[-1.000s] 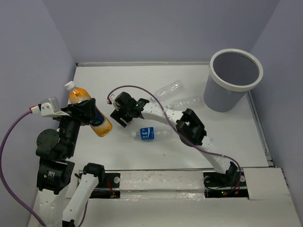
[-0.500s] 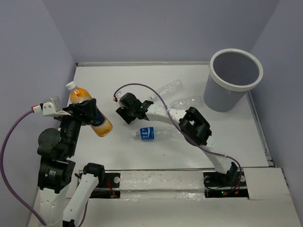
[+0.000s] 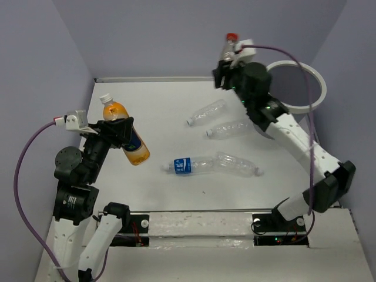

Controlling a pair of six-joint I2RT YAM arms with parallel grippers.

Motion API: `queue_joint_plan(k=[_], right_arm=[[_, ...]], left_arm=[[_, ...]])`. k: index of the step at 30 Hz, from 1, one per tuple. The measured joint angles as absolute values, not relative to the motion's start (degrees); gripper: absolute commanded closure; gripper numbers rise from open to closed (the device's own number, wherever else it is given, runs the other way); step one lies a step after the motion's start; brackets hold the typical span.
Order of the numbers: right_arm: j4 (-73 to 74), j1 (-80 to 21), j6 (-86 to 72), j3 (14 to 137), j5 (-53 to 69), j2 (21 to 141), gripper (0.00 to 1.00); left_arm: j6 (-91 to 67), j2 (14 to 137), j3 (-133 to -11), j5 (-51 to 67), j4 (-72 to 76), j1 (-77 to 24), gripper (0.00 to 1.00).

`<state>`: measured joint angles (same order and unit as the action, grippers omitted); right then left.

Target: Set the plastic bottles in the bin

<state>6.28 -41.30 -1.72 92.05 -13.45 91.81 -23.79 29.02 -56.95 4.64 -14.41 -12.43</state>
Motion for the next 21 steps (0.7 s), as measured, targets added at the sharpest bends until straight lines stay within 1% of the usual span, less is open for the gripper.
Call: queue_joint_plan(k=[3, 5, 9, 11, 12, 13, 14, 15, 16, 17, 19, 21], right_arm=[[3.73, -25.12, -3.97, 86.41, -18.28, 80.01, 1.0], [2.79, -17.1, -5.65, 83.77, -20.18, 76.05, 1.0], [2.48, -8.14, -8.62, 79.61, -20.29, 74.0, 1.0], [2.72, -3.66, -10.15, 78.43, -18.46, 75.57, 0.97], [2.92, -1.91, -11.07, 77.89, -17.58, 76.55, 0.92], [3.4, -0.14, -11.88, 77.67, -16.99, 77.38, 0.61], [4.01, 1.74, -12.91, 77.3, -16.14, 78.54, 0.4], [4.32, 3.01, -13.63, 76.93, -15.66, 79.11, 0.15], [4.89, 4.34, -14.61, 76.2, -15.09, 79.48, 0.08], [5.39, 4.82, -15.51, 75.59, -14.9, 79.48, 0.04], [6.13, 5.48, -17.54, 74.0, -13.98, 78.7, 0.01], [7.11, 5.43, -19.68, 72.88, -11.66, 77.08, 0.01]], left_arm=[[-25.52, 31.16, -56.45, 7.57, -11.53, -12.43, 0.49], [-26.76, 32.4, -56.1, 8.91, -9.56, -12.43, 0.5], [-29.04, 35.35, -56.25, 10.98, -6.15, -12.8, 0.5], [-29.74, 37.19, -56.82, 11.57, -4.86, -13.5, 0.5], [-30.11, 38.24, -57.23, 11.73, -4.16, -13.96, 0.5], [-30.57, 39.79, -58.04, 11.79, -2.87, -15.07, 0.5], [-30.72, 40.77, -58.46, 11.64, -2.24, -15.9, 0.5], [-30.94, 42.59, -59.44, 11.2, -1.08, -17.52, 0.5], [-30.98, 44.34, -60.34, 10.17, -0.47, -19.86, 0.5], [-30.92, 45.82, -61.21, 9.02, 0.14, -21.89, 0.5], [-30.22, 49.84, -63.9, 5.54, 1.41, -27.35, 0.5], [-28.88, 54.89, -67.92, 1.1, 2.2, -32.38, 0.5]])
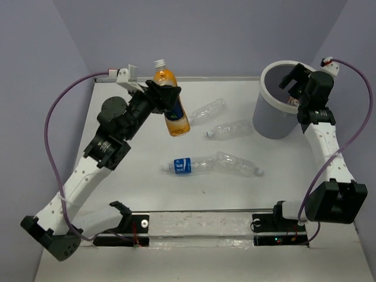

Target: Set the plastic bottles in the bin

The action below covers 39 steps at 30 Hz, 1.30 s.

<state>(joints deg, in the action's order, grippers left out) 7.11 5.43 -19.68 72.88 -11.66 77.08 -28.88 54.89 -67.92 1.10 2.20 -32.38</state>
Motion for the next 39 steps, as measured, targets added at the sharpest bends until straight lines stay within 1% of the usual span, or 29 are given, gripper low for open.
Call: queue_joint_plan(k=[3, 5, 7, 8, 9, 10, 11, 12, 13, 14, 15, 19, 22, 28, 33, 37, 39], right_arm=[[7.57, 5.43, -22.61, 72.55, -5.63, 73.91, 0.02], [7.42, 5.28, -24.62, 72.44, -0.73, 71.05, 0.07], [6.96, 5.21, -26.76, 71.24, 3.7, 67.55, 0.19], [5.93, 5.21, -27.99, 69.71, 5.91, 64.66, 0.29], [5.15, 5.21, -29.17, 67.59, 8.54, 61.56, 0.41], [4.84, 5.21, -30.98, 65.25, 11.14, 58.06, 0.7], [4.84, 5.19, -31.7, 63.81, 12.73, 55.55, 0.79], [4.45, 4.73, -32.93, 61.89, 14.68, 51.66, 0.94], [4.43, 4.36, -34.04, 61.39, 15.35, 50.33, 0.99], [4.4, 3.11, -34.94, 60.36, 17.02, 47.53, 1.0], [4.19, 2.07, -35.83, 59.86, 18.68, 45.54, 1.0], [5.02, -0.34, -36.93, 60.03, 22.87, 41.65, 1.0], [6.63, -1.32, -37.12, 60.9, 24.29, 39.22, 1.0], [9.26, -3.2, -36.51, 65.08, 26.02, 35.57, 1.0], [9.54, -5.08, -35.59, 65.41, 27.49, 34.06, 1.0], [10.46, -6.09, -34.85, 65.1, 27.79, 34.13, 1.0], [10.76, -6.76, -34.54, 64.73, 28.12, 34.04, 1.0]], left_arm=[[-27.7, 63.05, -74.06, -3.11, 3.84, -35.97, 0.5], [-27.24, 68.47, -78.06, -5.5, 4.49, -37.32, 0.5], [-26.98, 73.63, -82.74, -8.32, 4.78, -38.81, 0.5], [-26.81, 76.09, -85.43, -9.23, 5.45, -39.66, 0.5], [-26.61, 78.74, -88.36, -10.59, 5.91, -41.12, 0.5], [-26.35, 81.69, -91.79, -11.79, 6.63, -42.5, 0.5], [-26.15, 83.53, -93.71, -12.32, 7.51, -43.38, 0.5], [-25.93, 87.11, -98.13, -13.32, 7.77, -44.93, 0.5], [-25.71, 90.48, -102.5, -14.2, 8.62, -46.09, 0.51], [-25.65, 92.82, -104.79, -14.46, 9.63, -46.85, 0.51], [-25.43, 96.84, -109.78, -15.49, 9.8, -47.86, 0.51], [-24.58, 111.83, -127.94, -17.91, 11.75, -50.39, 0.51], [-24.58, 120.14, -135.09, -19.51, 13.15, -51.35, 0.51], [-25.41, 131.26, -139.83, -23.22, 20.84, -52.38, 0.54], [-26.46, 140.09, -144.44, -26.13, 30.0, -52.97, 0.55], [-27.64, 144.35, -146.12, -27.55, 36.16, -53.67, 0.49], [-27.83, 145.8, -146.52, -28.25, 39.24, -54.06, 0.44]])
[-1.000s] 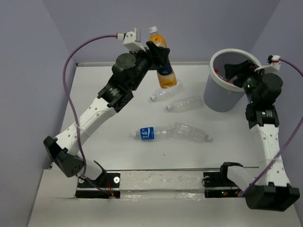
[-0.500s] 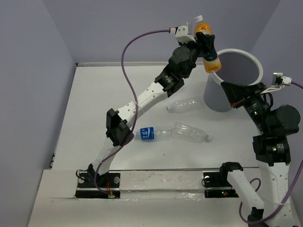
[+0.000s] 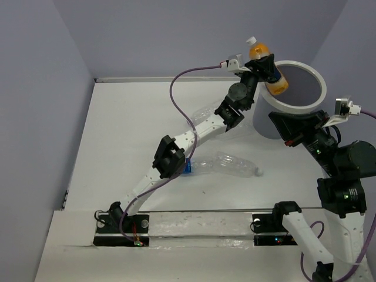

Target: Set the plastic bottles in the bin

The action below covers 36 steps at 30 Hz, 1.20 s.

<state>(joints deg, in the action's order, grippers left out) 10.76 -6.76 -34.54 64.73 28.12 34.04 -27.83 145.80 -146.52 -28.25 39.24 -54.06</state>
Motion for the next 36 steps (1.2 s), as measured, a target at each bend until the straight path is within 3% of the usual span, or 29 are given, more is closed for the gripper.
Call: queue_joint_plan(k=[10, 18, 26, 30, 33, 36], right_arm=[[11.68, -8.36, -33.39, 63.57, 28.51, 33.54, 1.0], [11.77, -8.36, -33.23, 63.57, 28.51, 33.63, 1.0], [11.99, -8.36, -33.15, 63.83, 28.49, 33.63, 1.0], [12.05, -8.36, -32.58, 63.88, 28.23, 33.61, 1.0], [11.99, -8.36, -32.29, 63.07, 28.08, 33.58, 1.0], [11.99, -8.36, -31.7, 60.55, 28.05, 33.41, 1.0]], left_arm=[[-26.89, 149.34, -147.98, -28.49, 47.18, -54.94, 0.11], [-25.41, 149.84, -148.0, -26.55, 47.92, -55.53, 0.01], [-23.75, 149.36, -147.02, -24.05, 48.03, -55.66, 0.01], [-19.68, 143.76, -139.65, -22.48, 44.4, -55.68, 0.01], [-16.12, 132.53, -126.26, -22.37, 38.94, -55.77, 0.01], [-13.93, 112.62, -103.53, -23.49, 35.64, -55.79, 0.01]])
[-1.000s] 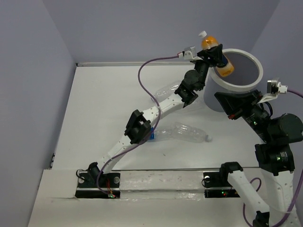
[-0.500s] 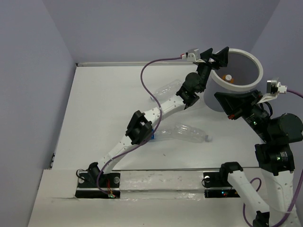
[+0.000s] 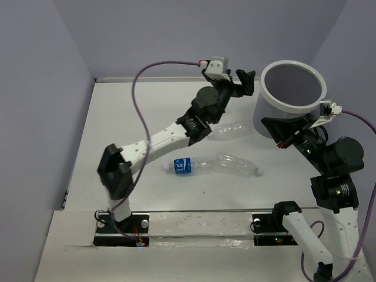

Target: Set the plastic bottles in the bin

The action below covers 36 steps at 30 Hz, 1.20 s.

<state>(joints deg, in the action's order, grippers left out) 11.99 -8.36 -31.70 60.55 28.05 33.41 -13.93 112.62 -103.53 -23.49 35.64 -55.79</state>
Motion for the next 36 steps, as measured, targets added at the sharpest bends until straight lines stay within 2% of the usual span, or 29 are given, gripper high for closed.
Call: queue_joint_plan(k=[6, 10, 14, 20, 28, 36], right_arm=[[12.6, -8.36, -31.14, 54.06, 28.84, 35.03, 0.96], [12.47, -8.36, -30.65, 50.5, 30.09, 37.19, 0.92], [12.16, -8.75, -30.44, 45.12, 31.62, 38.96, 0.84], [12.05, -10.41, -30.44, 40.82, 33.95, 43.4, 0.81], [12.03, -11.73, -30.24, 40.32, 34.35, 40.97, 0.79], [11.86, -11.73, -30.22, 38.7, 35.31, 37.91, 0.73]], left_arm=[[-14.72, 76.01, -74.56, -25.71, 28.99, -55.7, 0.02], [-16.29, 65.1, -65.21, -23.59, 16.97, -55.64, 0.03], [-17.15, 63.99, -60.25, -18.52, 1.13, -55.83, 0.02], [-15.09, 65.76, -54.68, -13.58, -19.97, -56.95, 0.02], [-7.62, 65.3, -53.76, -9.41, -21.67, -58.43, 0.01], [-3.73, 75.09, -53.6, -9.96, -18.98, -60.05, 0.01]])
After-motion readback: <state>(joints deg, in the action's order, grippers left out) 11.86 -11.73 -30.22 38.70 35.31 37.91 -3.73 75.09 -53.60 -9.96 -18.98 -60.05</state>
